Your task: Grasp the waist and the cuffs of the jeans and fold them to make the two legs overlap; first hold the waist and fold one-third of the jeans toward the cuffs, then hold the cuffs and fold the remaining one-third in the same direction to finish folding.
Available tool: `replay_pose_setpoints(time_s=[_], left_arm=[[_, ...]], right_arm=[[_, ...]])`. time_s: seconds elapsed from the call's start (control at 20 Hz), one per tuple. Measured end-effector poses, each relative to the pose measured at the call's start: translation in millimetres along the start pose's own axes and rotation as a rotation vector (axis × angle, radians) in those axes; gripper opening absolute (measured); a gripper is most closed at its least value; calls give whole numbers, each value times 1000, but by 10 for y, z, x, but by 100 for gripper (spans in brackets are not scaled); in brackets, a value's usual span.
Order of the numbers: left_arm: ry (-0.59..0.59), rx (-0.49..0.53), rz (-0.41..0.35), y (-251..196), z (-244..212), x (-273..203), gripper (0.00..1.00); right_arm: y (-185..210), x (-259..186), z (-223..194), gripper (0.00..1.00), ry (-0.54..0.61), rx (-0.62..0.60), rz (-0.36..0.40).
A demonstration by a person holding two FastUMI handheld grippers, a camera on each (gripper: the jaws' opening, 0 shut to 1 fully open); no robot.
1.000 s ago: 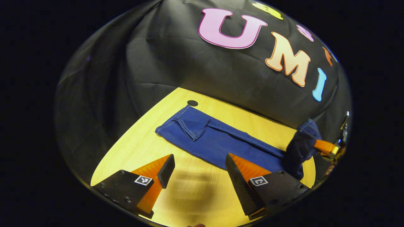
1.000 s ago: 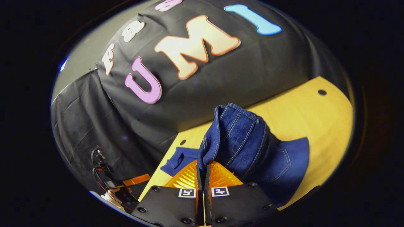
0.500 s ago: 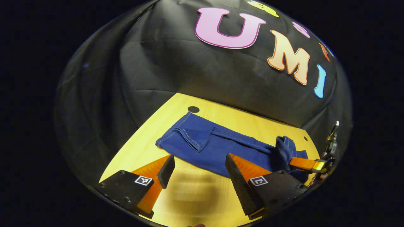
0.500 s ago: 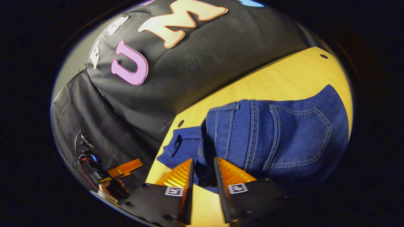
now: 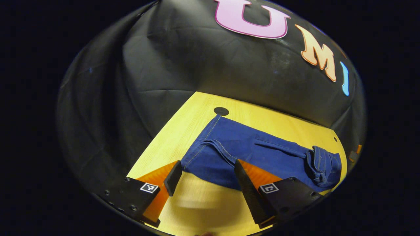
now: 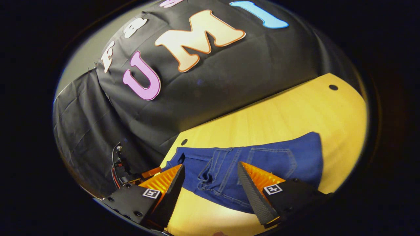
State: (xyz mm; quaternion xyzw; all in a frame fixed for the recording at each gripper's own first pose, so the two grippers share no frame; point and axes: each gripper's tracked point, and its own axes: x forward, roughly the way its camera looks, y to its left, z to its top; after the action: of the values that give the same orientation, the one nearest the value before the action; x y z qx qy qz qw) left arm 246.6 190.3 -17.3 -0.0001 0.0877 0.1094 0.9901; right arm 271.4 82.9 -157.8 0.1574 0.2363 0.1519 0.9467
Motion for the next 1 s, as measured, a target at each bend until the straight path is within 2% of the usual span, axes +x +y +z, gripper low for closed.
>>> replay_pose_setpoints(time_s=[0.2, 0.25, 0.3, 0.35, 0.4, 0.55, 0.75, 0.8, 0.85, 0.9, 1.0], left_arm=[[-3, 13, -26, 40, 4, 241, 96], [-4, 21, -22, 59, 10, 275, 96], [-4, 27, -15, 98, 1, 311, 96], [2, 32, -12, 122, -20, 332, 96], [8, 36, -12, 126, -44, 350, 95], [37, 54, -11, 119, -133, 433, 95], [40, 62, 1, 137, -164, 466, 94], [42, 66, 3, 156, -173, 471, 97], [36, 75, 12, 190, -182, 469, 93], [35, 80, 34, 265, -193, 460, 90], [6, 67, 49, 284, -177, 480, 70]], right_arm=[[-424, -338, -127, 98, 33, -20, -105], [-497, -396, -160, 93, 44, -13, -124], [-547, -460, -194, 98, 50, -1, -135], [-579, -502, -224, 93, 53, 12, -142], [-602, -535, -230, 98, 53, 20, -149], [-611, -659, -153, 98, 22, 21, -164], [-494, -789, 115, 98, -44, 84, -136], [-476, -823, 207, 93, -66, 97, -130], [-466, -865, 288, 98, -88, 110, -124], [-462, -894, 377, 98, -117, 118, -122], [-502, -940, 514, 98, -166, 121, -129]])
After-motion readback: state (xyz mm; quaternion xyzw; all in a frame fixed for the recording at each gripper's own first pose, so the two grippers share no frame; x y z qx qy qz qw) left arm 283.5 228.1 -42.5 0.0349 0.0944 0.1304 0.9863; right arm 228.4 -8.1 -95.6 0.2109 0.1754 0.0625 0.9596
